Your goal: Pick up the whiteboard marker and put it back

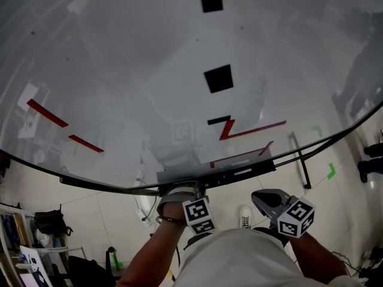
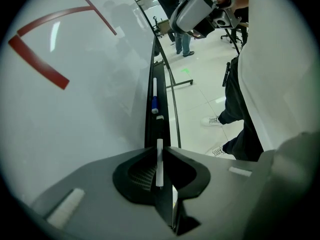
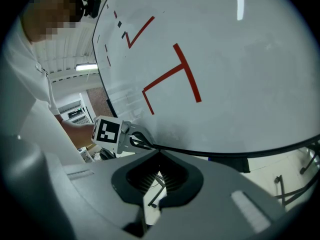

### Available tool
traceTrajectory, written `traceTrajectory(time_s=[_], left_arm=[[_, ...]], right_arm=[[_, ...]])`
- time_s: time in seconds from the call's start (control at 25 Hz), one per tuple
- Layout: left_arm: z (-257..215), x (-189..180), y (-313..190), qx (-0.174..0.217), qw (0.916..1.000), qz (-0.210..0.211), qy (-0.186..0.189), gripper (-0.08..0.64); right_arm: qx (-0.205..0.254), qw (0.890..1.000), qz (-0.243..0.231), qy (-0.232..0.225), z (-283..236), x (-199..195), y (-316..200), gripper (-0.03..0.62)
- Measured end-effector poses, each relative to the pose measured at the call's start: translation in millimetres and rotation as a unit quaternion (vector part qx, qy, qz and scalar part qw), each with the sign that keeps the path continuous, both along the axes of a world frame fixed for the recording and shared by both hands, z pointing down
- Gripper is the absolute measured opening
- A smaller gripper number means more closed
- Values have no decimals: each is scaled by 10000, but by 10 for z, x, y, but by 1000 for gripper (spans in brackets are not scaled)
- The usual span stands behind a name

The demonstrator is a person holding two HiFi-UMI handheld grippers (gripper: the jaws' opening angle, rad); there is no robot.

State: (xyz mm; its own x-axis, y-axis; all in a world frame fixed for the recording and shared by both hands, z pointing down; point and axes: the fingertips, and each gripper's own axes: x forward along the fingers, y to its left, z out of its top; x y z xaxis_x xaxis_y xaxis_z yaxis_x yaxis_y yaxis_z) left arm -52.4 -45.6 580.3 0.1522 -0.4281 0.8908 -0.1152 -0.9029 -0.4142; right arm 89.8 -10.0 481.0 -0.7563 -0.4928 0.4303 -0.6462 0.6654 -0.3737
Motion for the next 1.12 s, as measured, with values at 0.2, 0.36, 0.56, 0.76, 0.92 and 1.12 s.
traceTrajectory(time_s=[0.2, 0.36, 0.56, 0.76, 0.92, 1.12], left_arm=[[38, 12, -53, 137, 9999, -22, 60, 55], [63, -2, -120, 268, 9996, -78, 77, 55], [74, 4, -126, 301, 9994, -78, 138, 56], [29, 56, -150, 378, 9985, -101, 387, 62], [23, 62, -117, 328, 9982, -109, 485, 75], [-86, 58, -147, 533, 9961, -203, 669, 71]], right_arm=[[-2, 10000, 48, -4, -2, 37, -3, 2], [-8, 10000, 45, -12, 17, 50, -9, 2], [-35, 10000, 76, -14, 25, 62, -8, 2], [-43, 10000, 79, -20, 32, 65, -21, 2], [-38, 10000, 77, -17, 29, 57, -39, 2], [-56, 10000, 33, -24, 51, 19, -36, 2]])
